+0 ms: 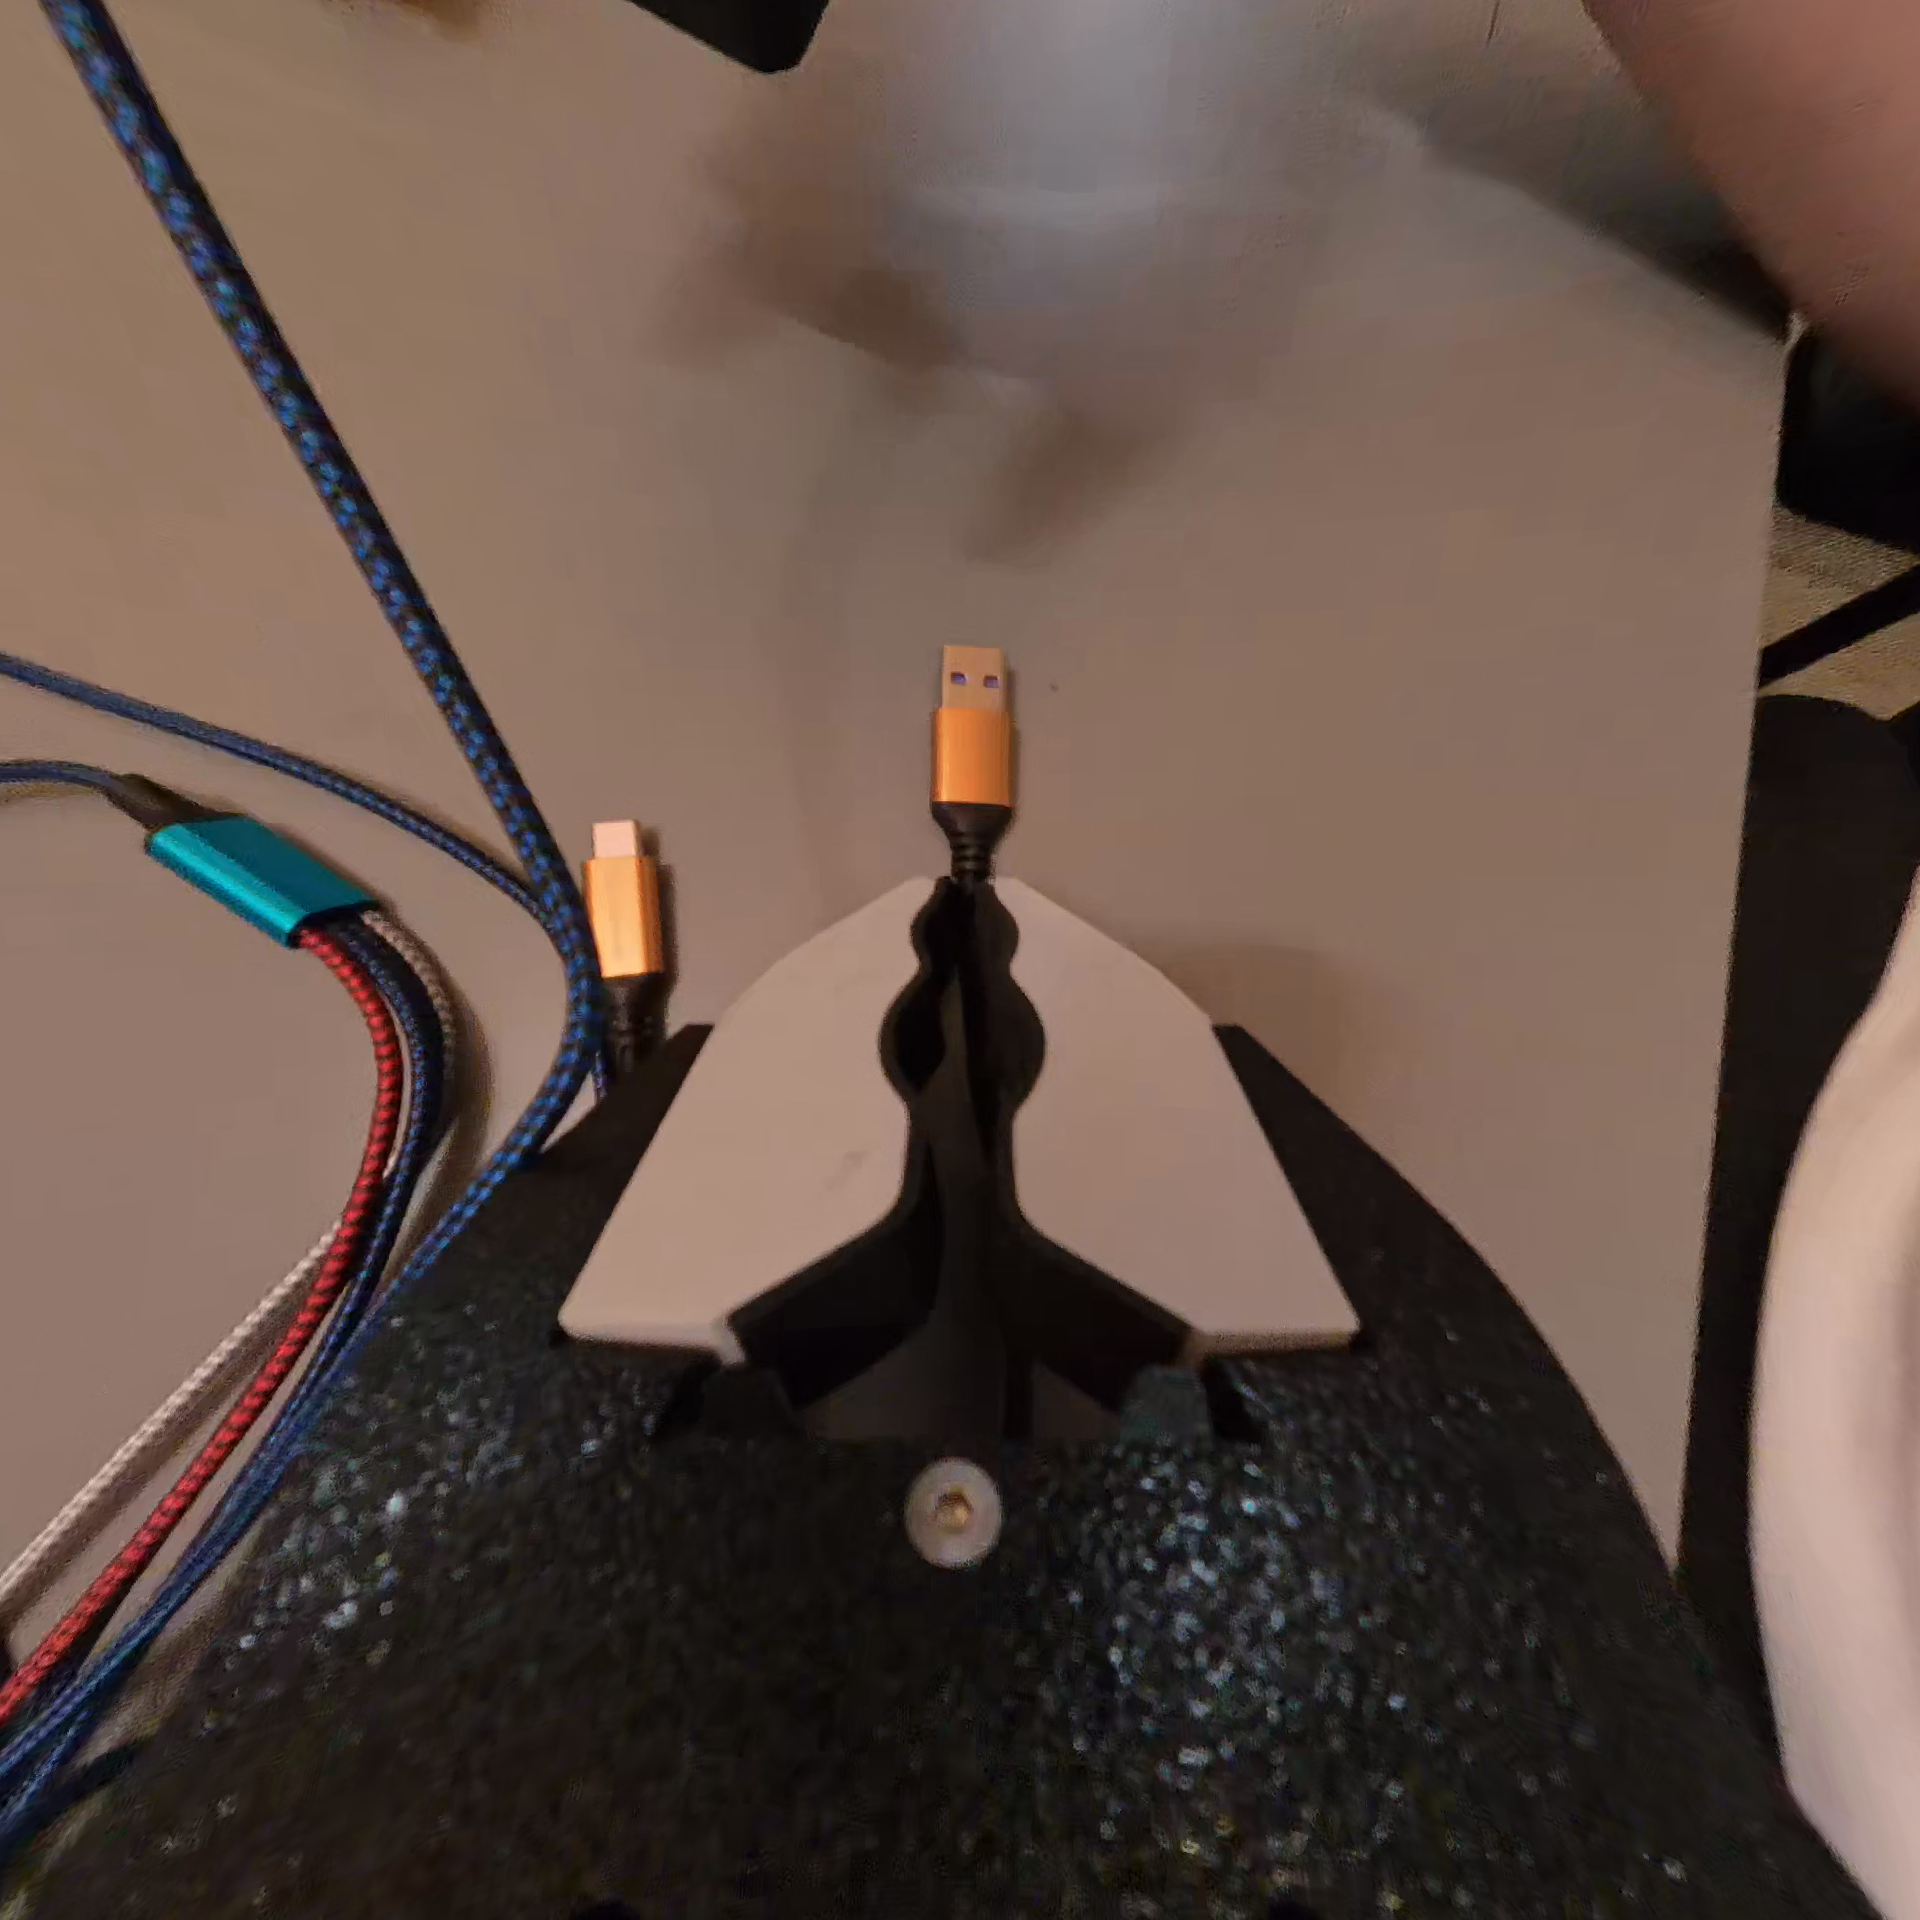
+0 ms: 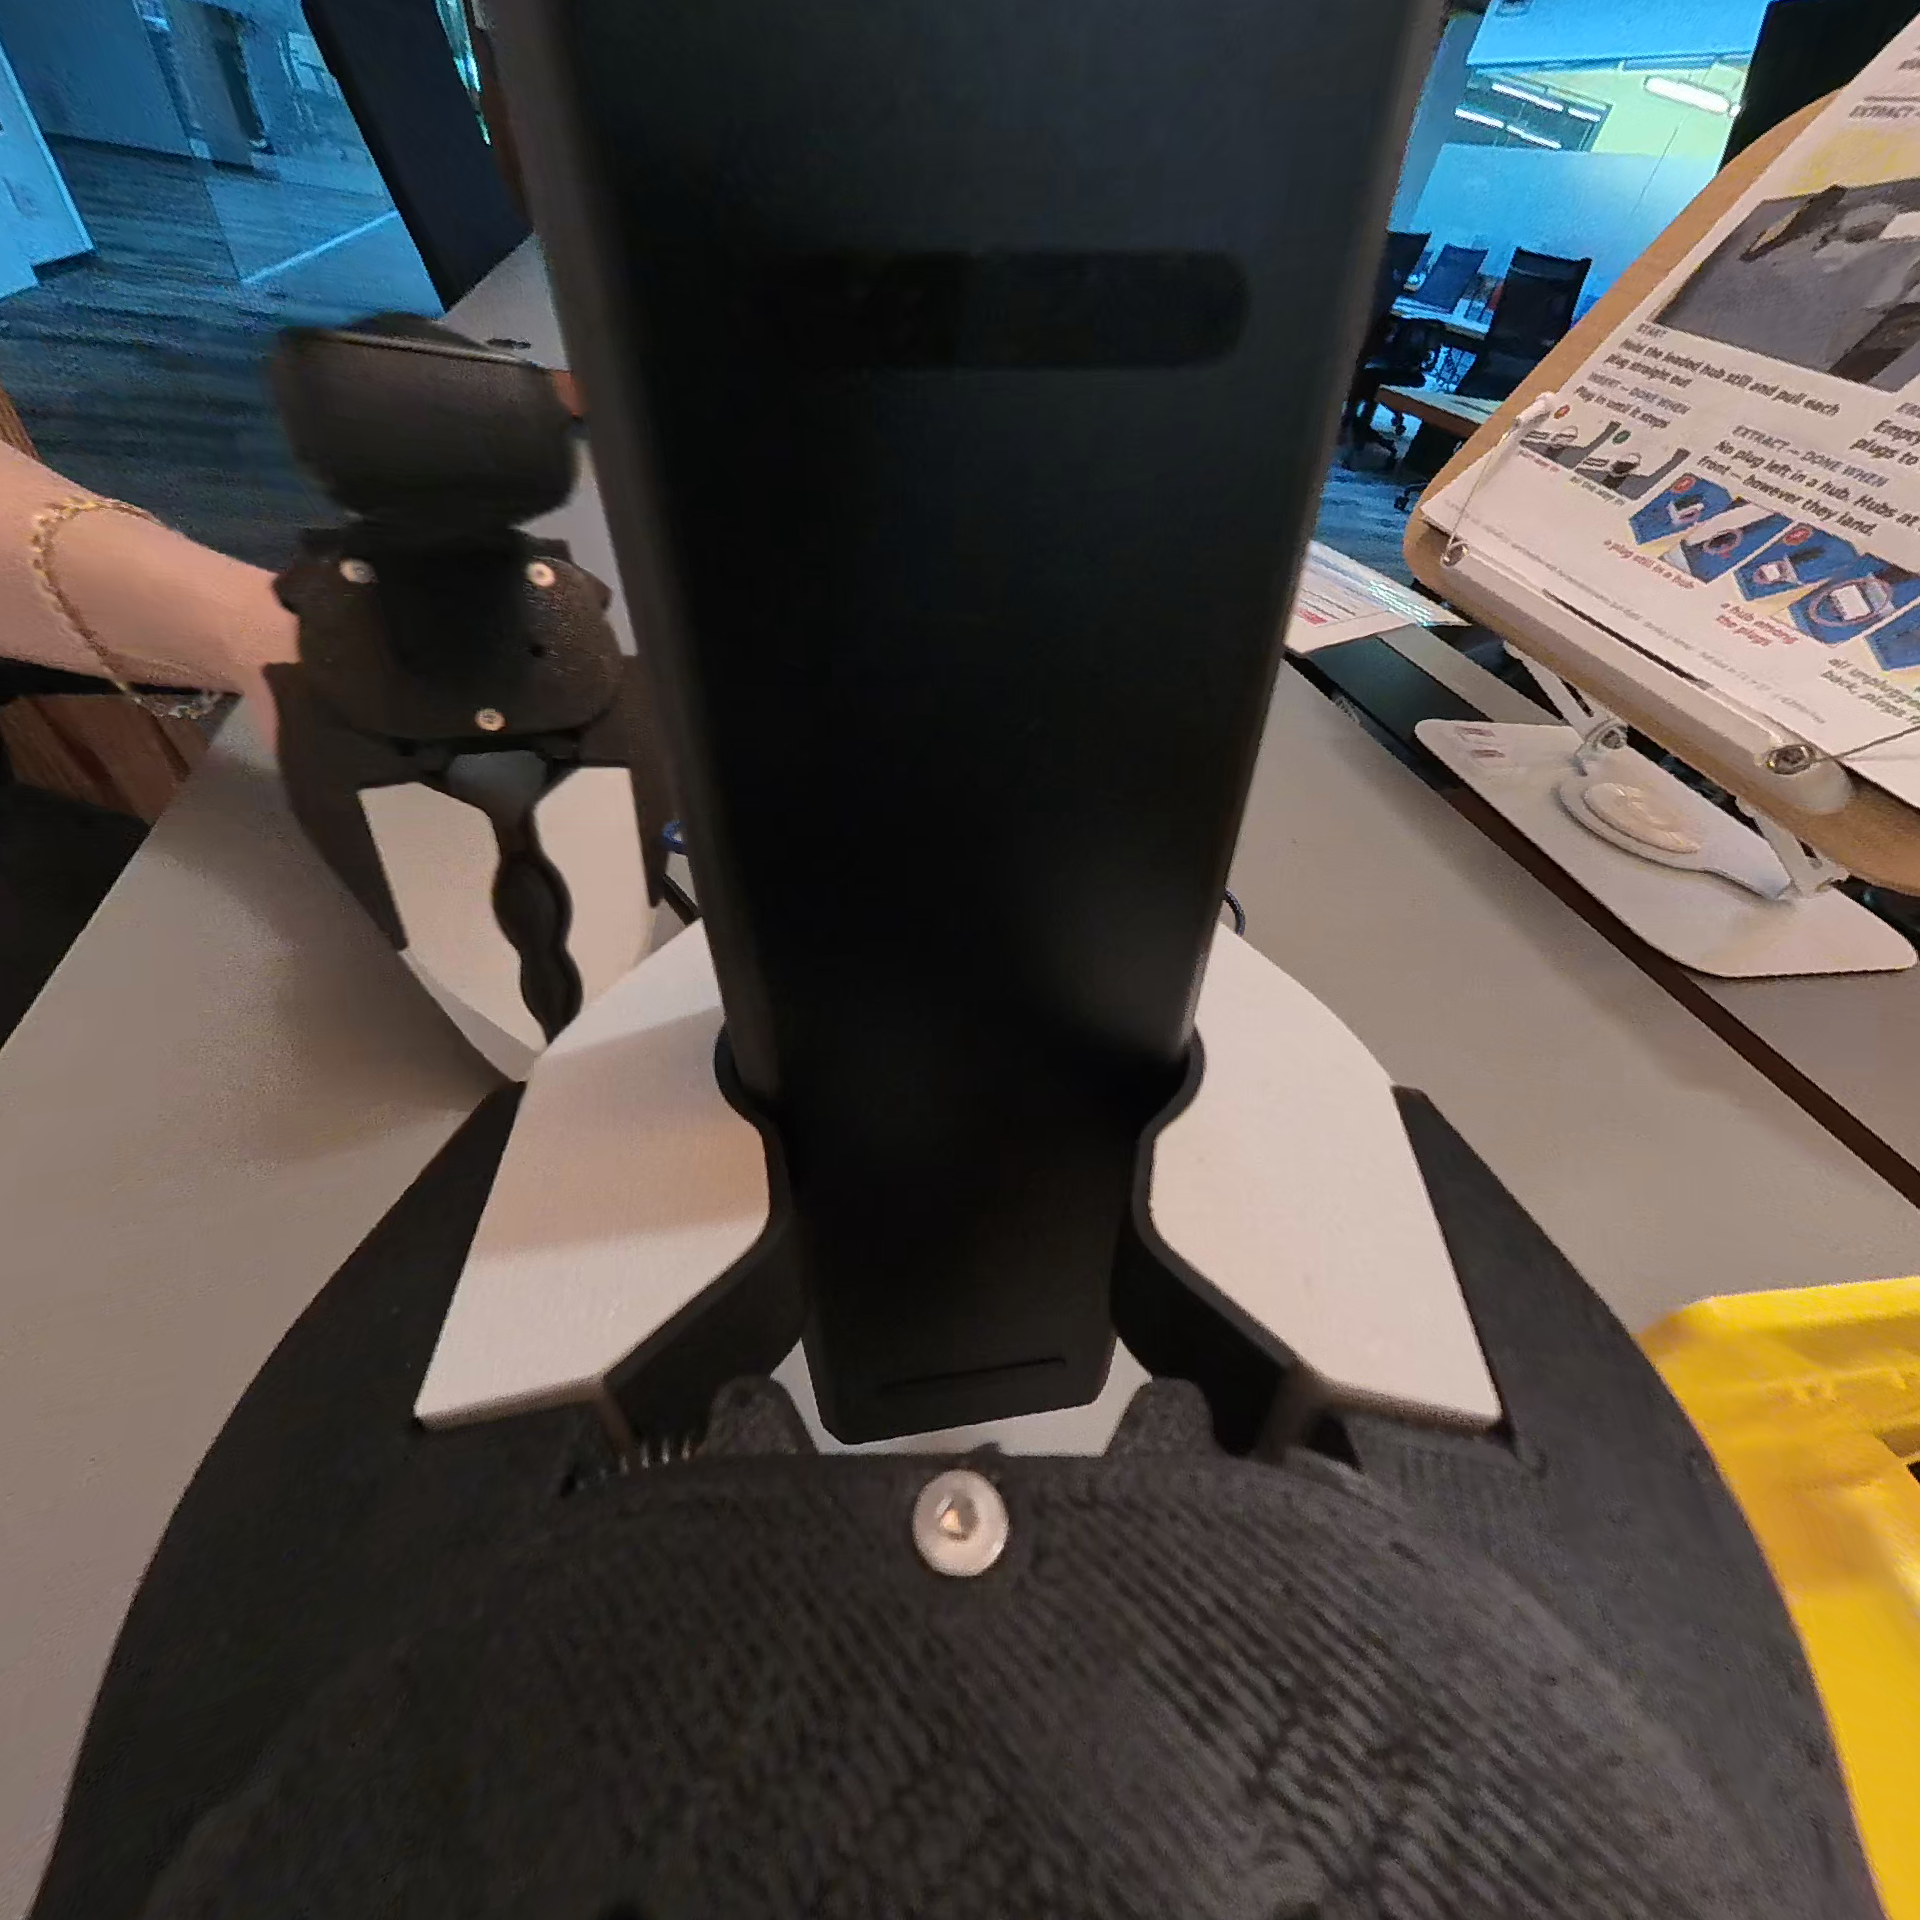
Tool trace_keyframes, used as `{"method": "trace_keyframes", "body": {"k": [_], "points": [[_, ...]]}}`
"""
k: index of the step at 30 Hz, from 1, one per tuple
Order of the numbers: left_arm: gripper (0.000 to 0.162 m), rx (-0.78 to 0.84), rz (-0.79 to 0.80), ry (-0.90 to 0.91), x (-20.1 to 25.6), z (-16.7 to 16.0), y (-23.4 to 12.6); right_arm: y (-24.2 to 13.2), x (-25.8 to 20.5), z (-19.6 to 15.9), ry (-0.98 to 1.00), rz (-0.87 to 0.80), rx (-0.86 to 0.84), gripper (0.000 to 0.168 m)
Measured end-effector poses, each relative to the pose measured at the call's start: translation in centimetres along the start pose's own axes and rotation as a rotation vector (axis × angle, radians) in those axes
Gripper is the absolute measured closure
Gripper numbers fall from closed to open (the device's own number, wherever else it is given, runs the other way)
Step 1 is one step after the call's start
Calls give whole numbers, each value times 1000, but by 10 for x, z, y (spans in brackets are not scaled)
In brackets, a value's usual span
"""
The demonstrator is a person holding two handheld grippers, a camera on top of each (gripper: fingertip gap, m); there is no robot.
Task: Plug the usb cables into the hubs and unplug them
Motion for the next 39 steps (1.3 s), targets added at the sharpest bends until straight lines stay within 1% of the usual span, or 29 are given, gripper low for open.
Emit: {"method": "trace_keyframes", "body": {"k": [1,4,6,8,11,13,16,19,22,25,30,39], "points": [[159,-8,-14,-14,-1,0,0,1,0,1,0,2,4,95],[158,14,-16,43,-1,0,0,1,-1,1,2,5,7,95],[159,24,-40,18,0,0,-3,1,-1,0,-4,5,1,95],[160,80,-69,-41,0,5,-11,1,-2,0,-9,5,1,95],[160,172,-100,-120,-3,26,-42,2,-5,4,-11,25,28,95],[160,190,-121,-157,-5,45,-70,4,-8,7,-8,50,54,95],[160,133,-136,-157,-10,68,-107,11,-16,15,1,102,116,95],[160,28,-102,-116,-18,85,-125,18,-27,26,23,166,186,95],[160,-58,-40,-74,-31,98,-131,24,-36,34,29,216,226,95],[161,-97,-43,-51,-32,110,-131,28,-41,37,28,236,231,95],[160,-207,-48,-27,-33,107,-122,31,-44,37,25,252,230,95],[160,-219,-60,-38,-34,113,-115,33,-46,36,18,253,217,95]]}}
Point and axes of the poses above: each gripper's, where its closed fingertips meet, y out along the fingers, z out of its top, x = y × z across the jaws, the point moved 1 cm from there along -y, back along the fingers, and after that the axes turned 3 degrees about z, right-handed, at the moved point
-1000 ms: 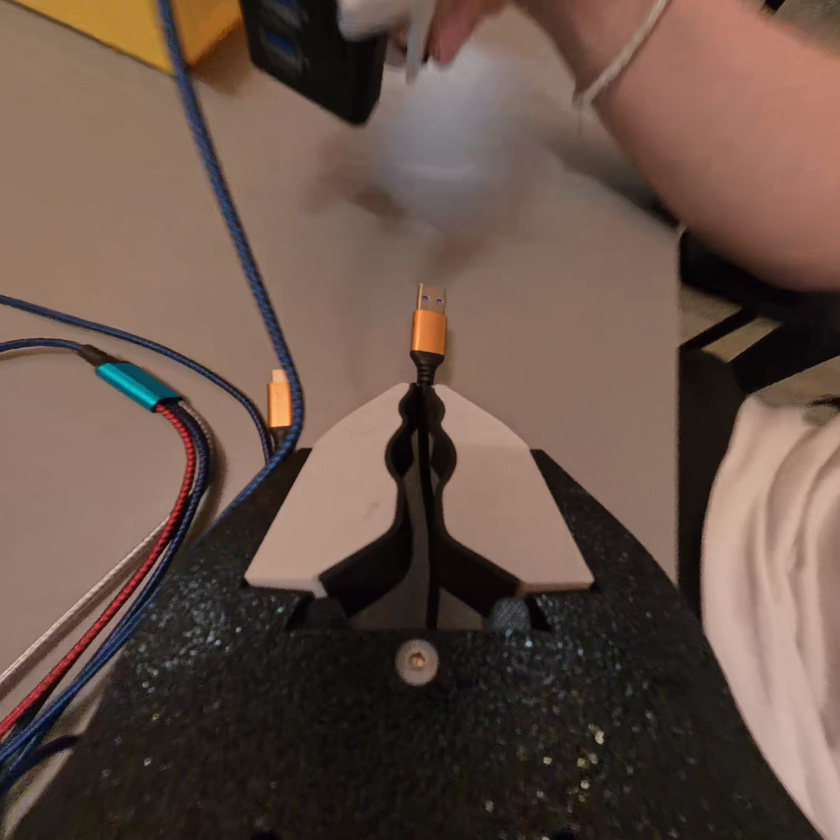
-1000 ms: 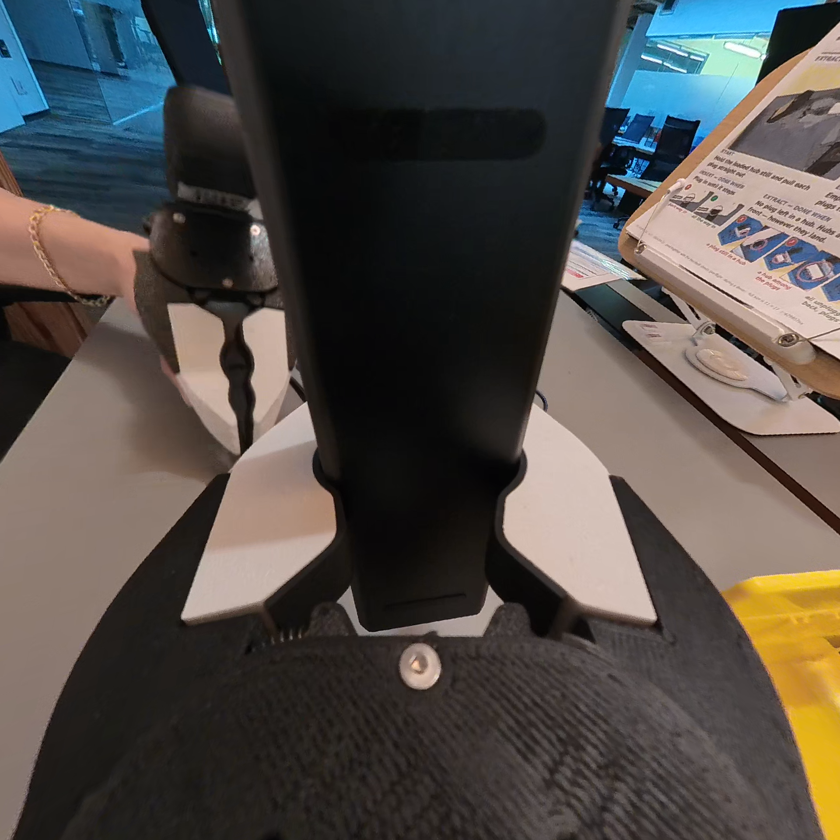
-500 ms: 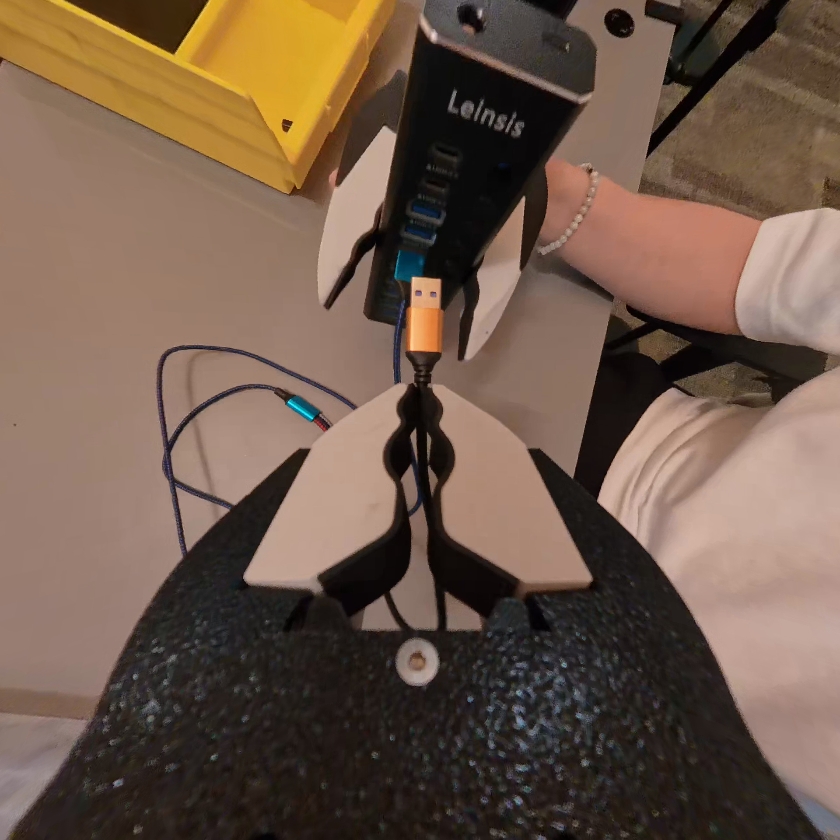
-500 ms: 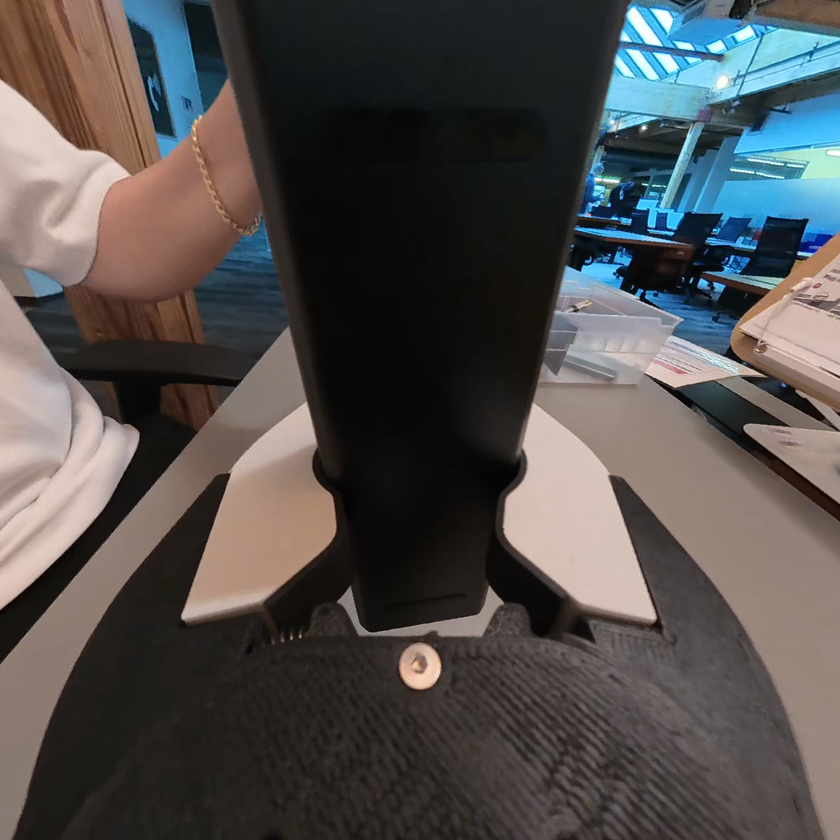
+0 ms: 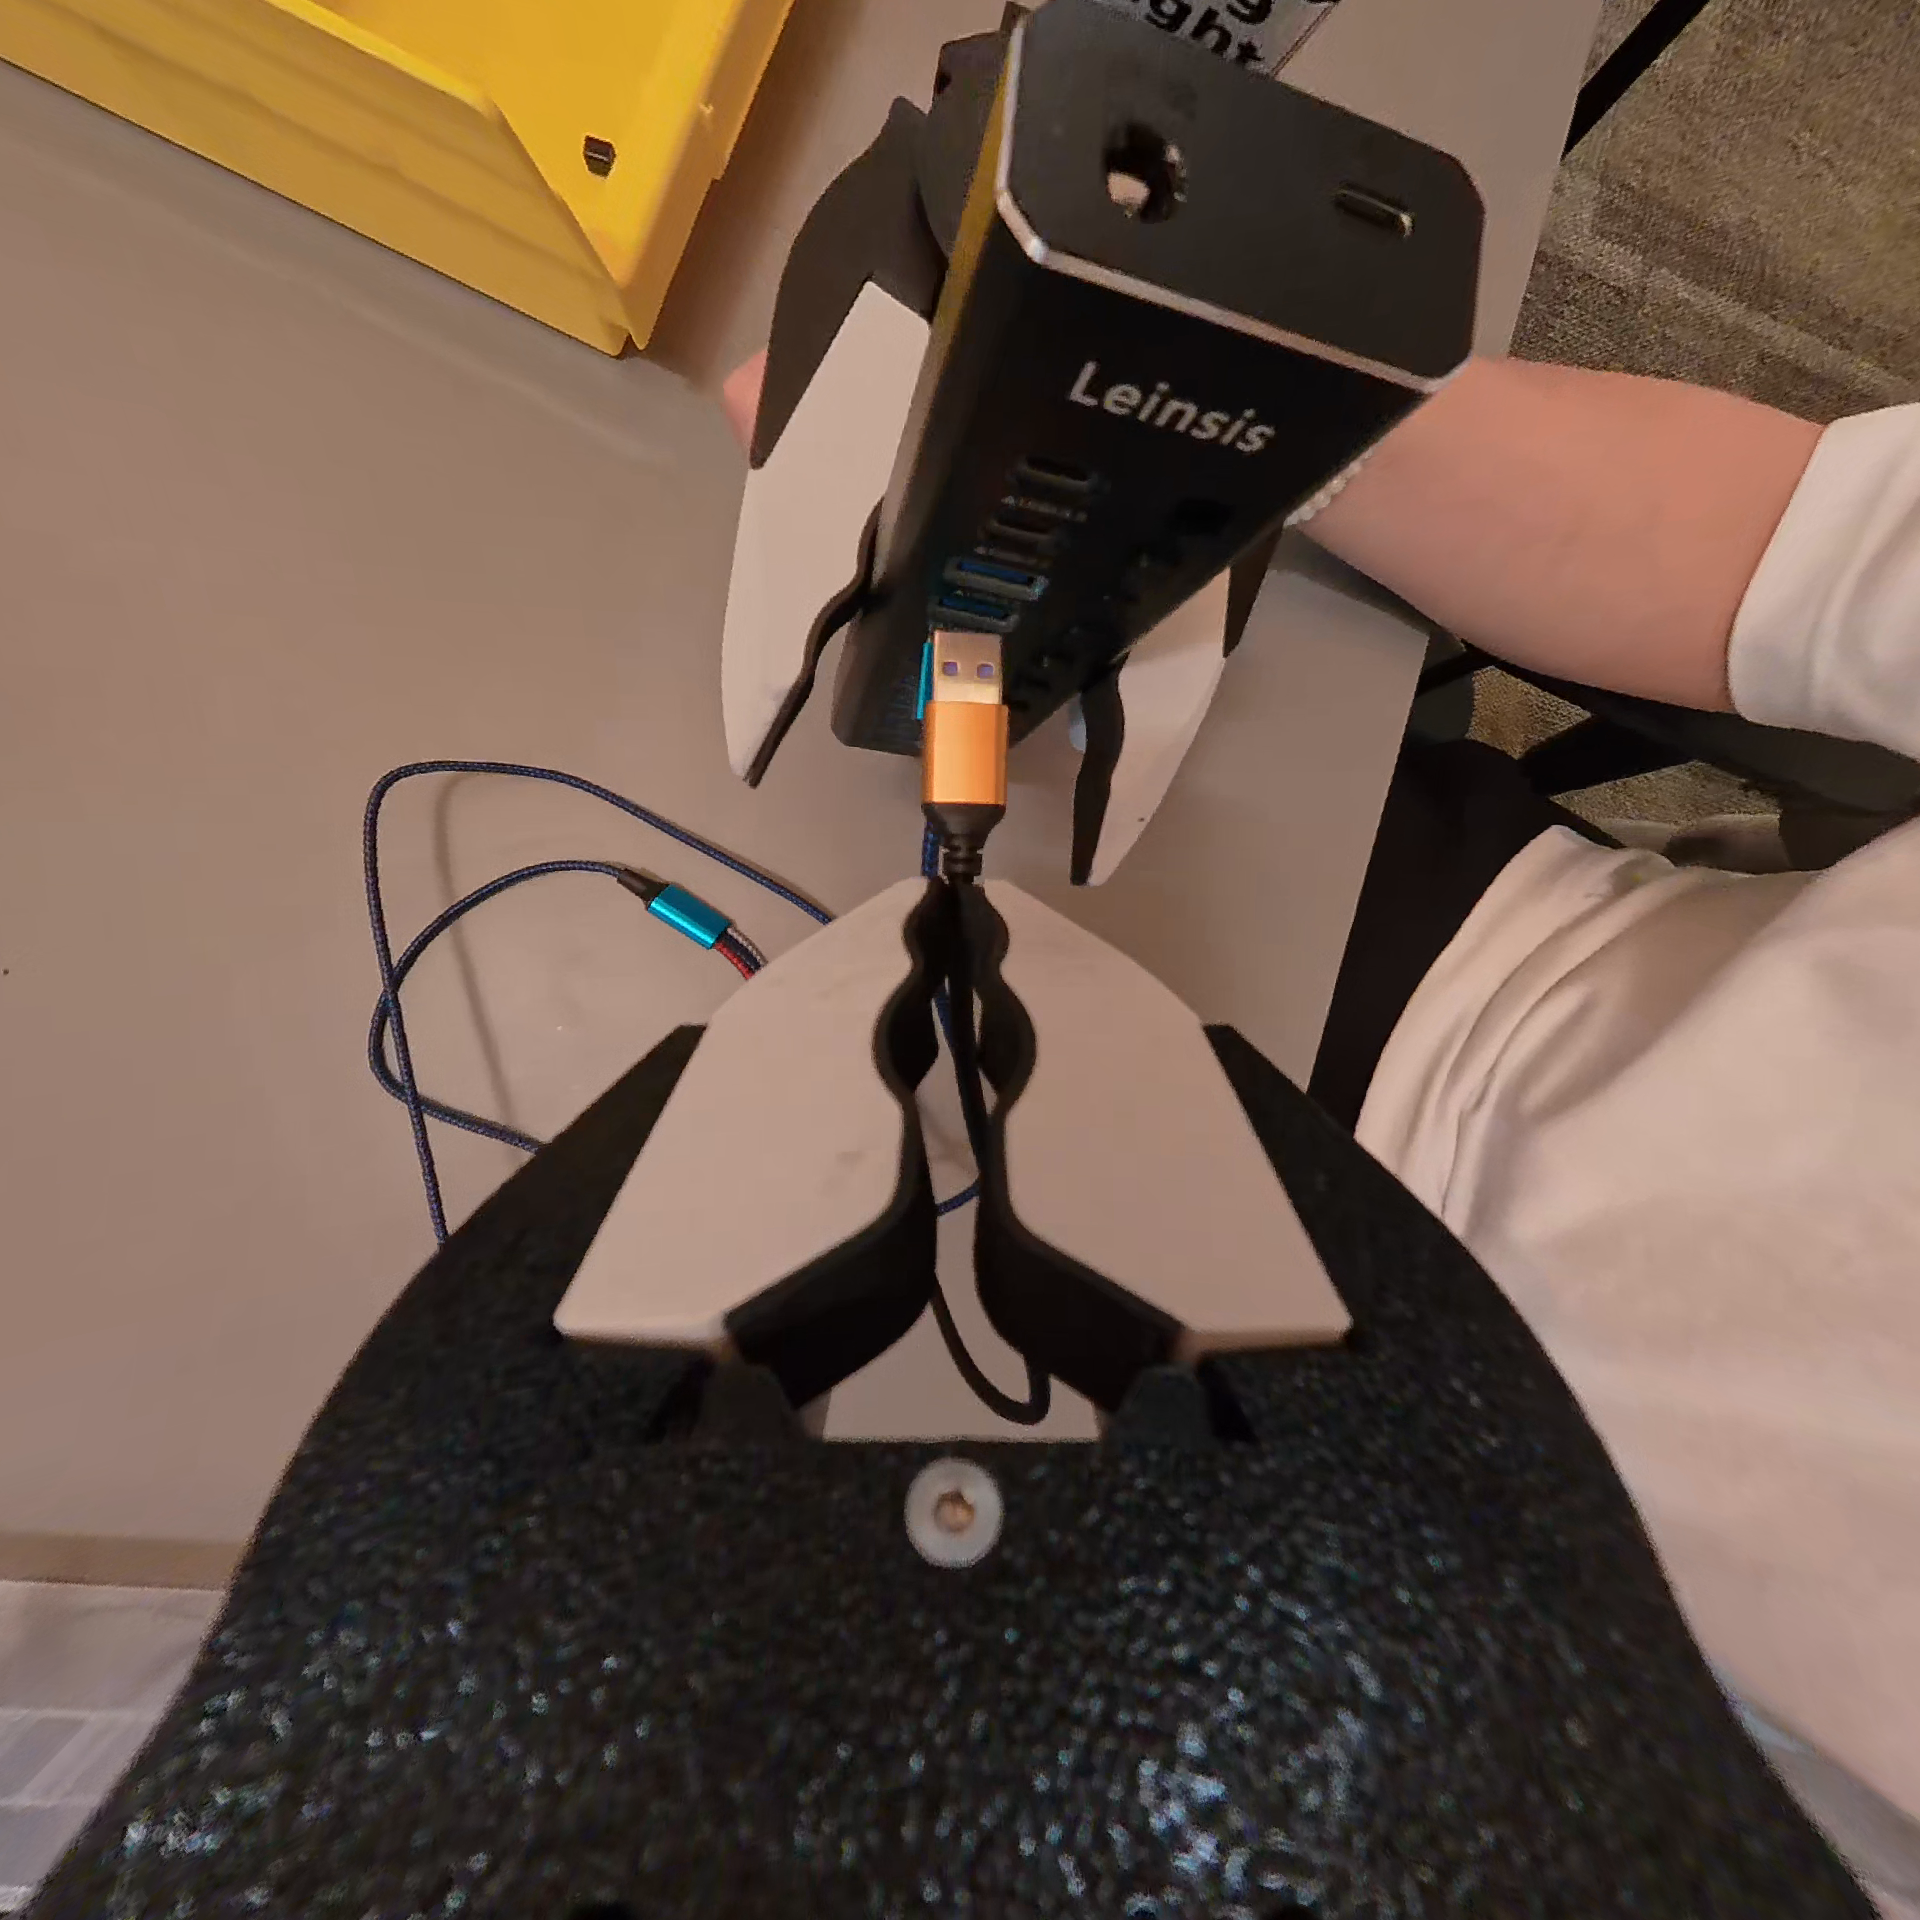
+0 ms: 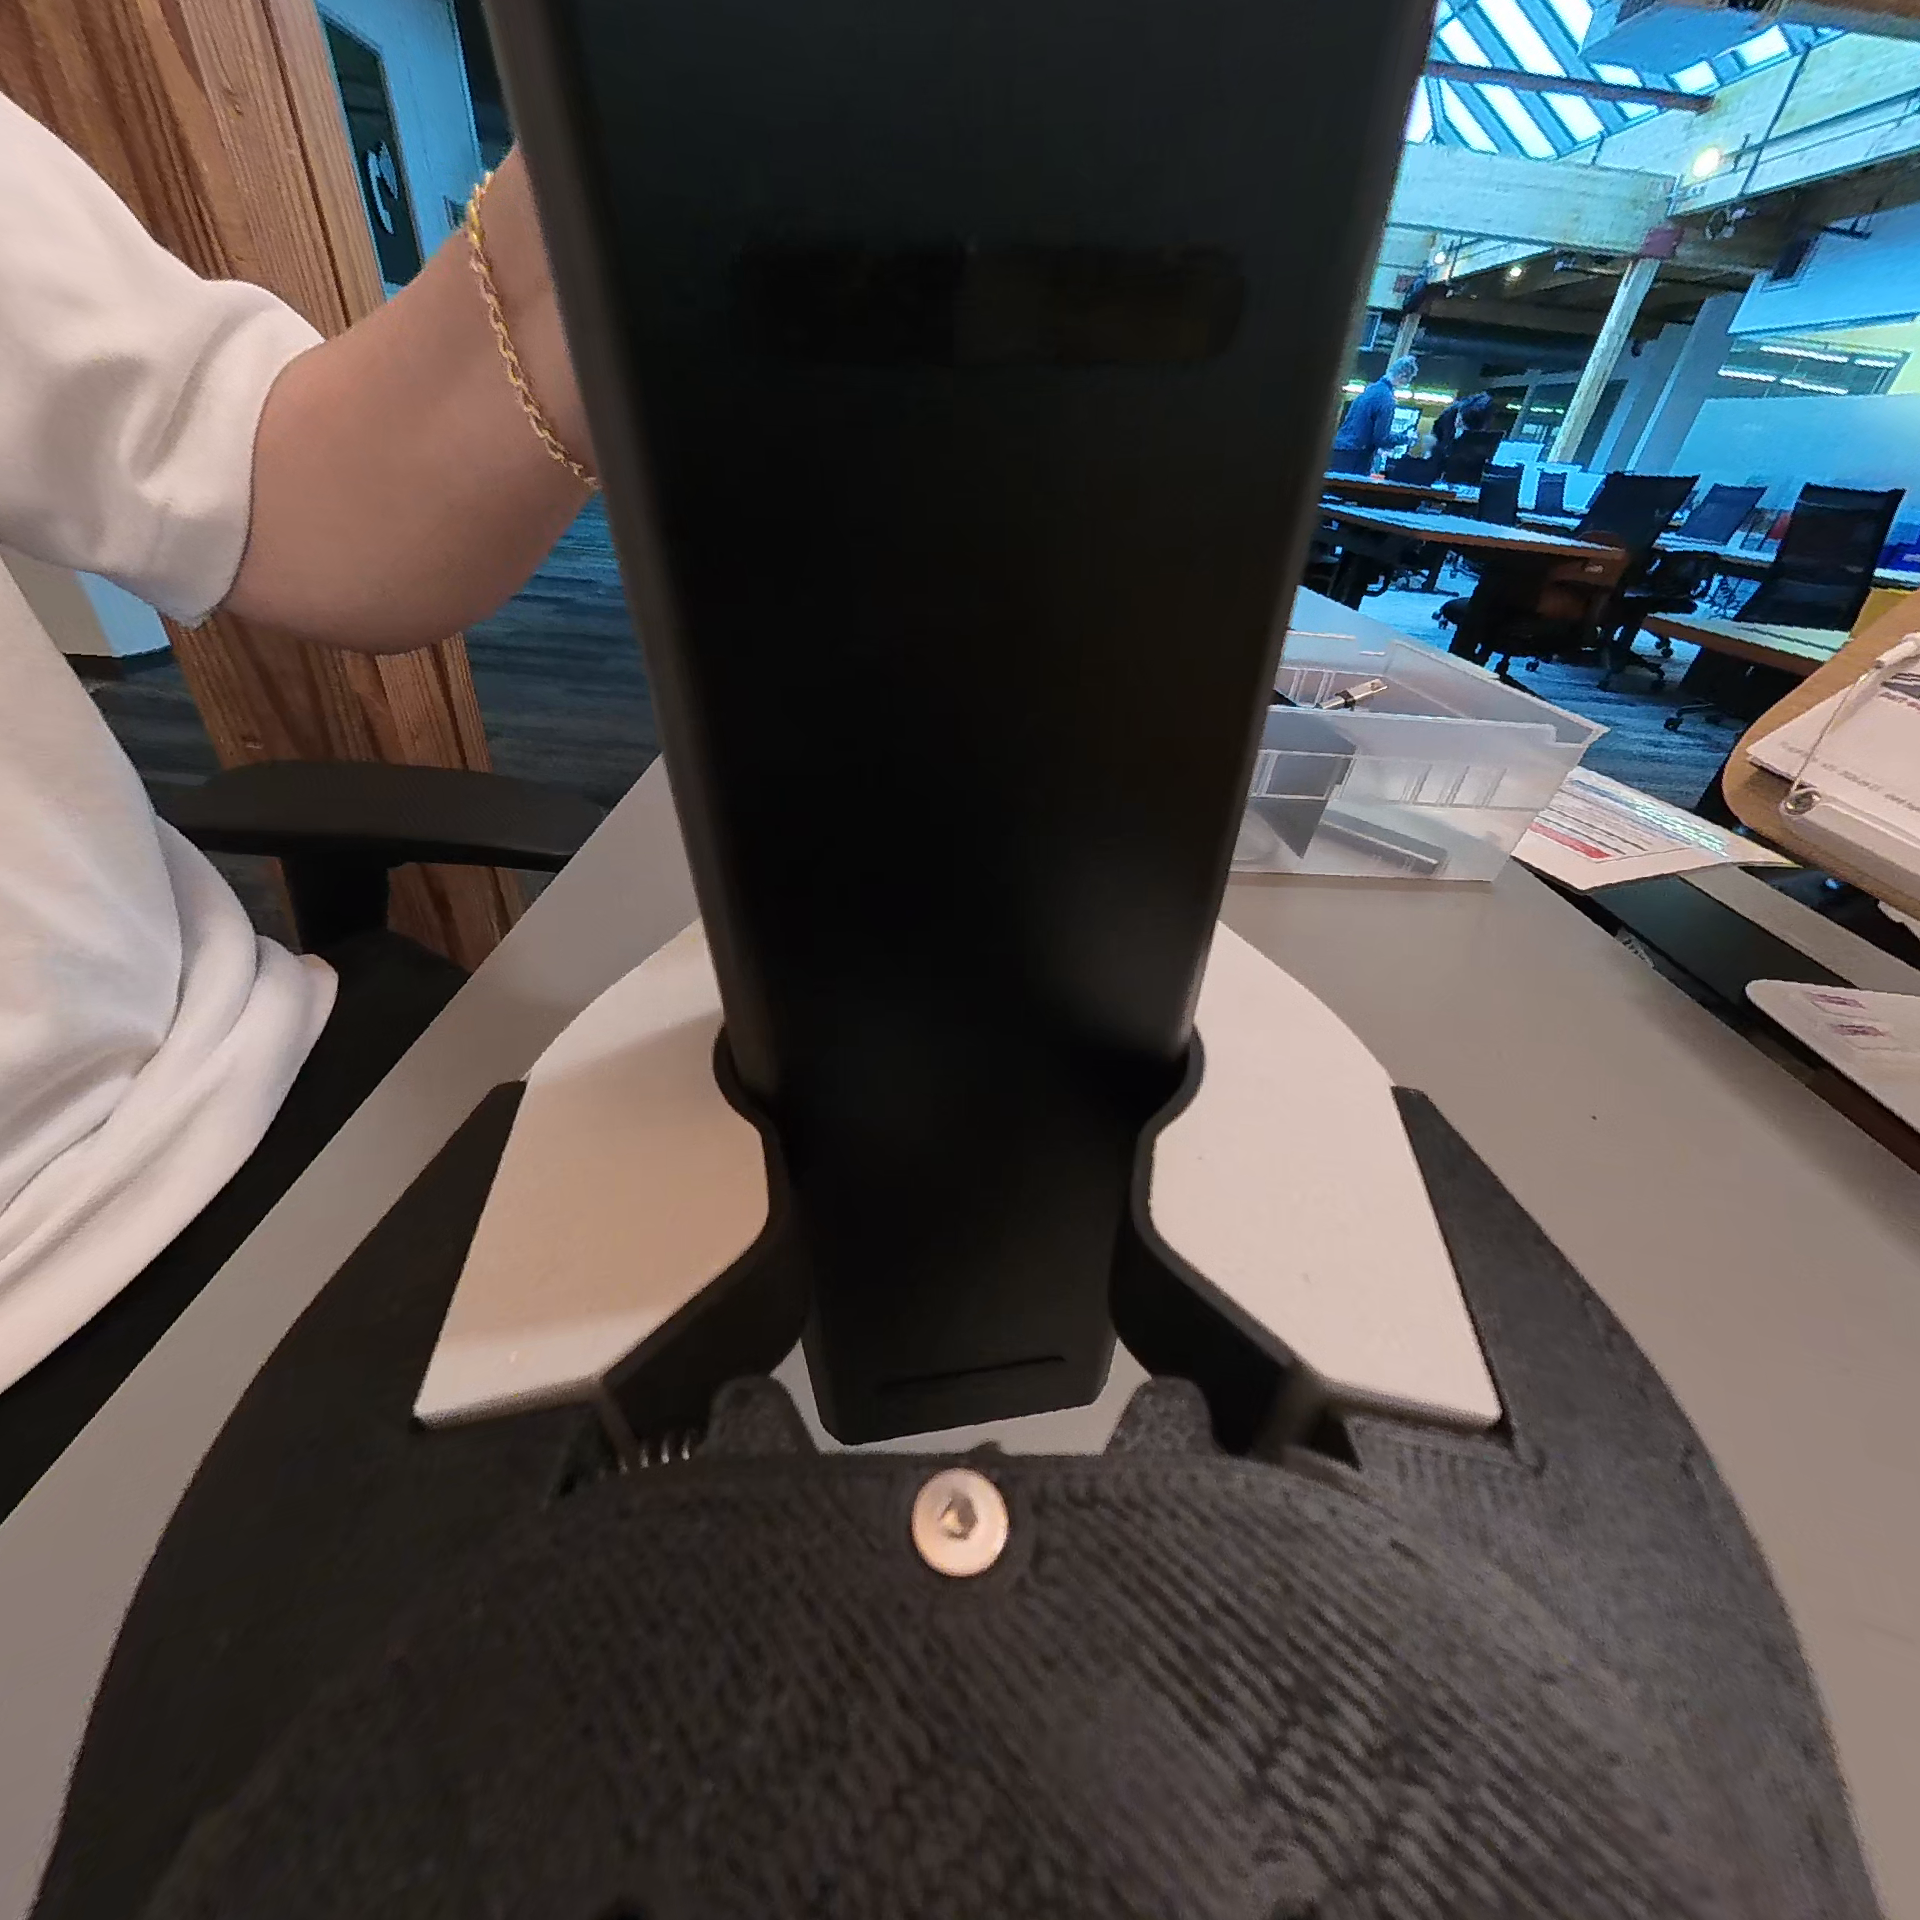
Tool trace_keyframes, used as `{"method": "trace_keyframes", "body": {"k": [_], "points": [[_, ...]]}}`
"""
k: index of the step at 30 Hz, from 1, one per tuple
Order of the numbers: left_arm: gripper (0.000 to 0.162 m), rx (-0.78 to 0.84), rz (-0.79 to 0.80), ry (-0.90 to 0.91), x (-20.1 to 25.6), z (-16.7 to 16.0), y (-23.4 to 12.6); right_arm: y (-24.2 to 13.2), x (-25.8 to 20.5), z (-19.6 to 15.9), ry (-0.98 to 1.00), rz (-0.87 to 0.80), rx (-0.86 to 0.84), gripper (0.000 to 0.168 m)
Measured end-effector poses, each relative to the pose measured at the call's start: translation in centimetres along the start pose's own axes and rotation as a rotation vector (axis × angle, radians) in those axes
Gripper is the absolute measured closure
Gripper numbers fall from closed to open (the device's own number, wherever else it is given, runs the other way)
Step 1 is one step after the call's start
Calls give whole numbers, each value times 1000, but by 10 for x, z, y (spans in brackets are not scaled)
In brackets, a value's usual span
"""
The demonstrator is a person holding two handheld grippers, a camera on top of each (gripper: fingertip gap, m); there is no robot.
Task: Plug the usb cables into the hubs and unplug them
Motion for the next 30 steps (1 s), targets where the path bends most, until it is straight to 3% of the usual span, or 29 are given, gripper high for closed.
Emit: {"method": "trace_keyframes", "body": {"k": [18,26,30], "points": [[160,-15,127,104,-2,6,6,-1,1,-5,26,0,-26,95],[161,112,211,208,-13,6,14,1,7,-7,71,-27,-17,95],[160,433,148,214,-7,20,1,-3,10,11,92,-29,132,95]]}}
Point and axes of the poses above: each gripper's, where its closed fingertips meet, y out along the fingers, z out of its top, x = y × z across the jaws, the point moved 1 cm from there along -y, back along the fingers, and after that the axes turned 3 degrees about z, right-handed, at the moved point
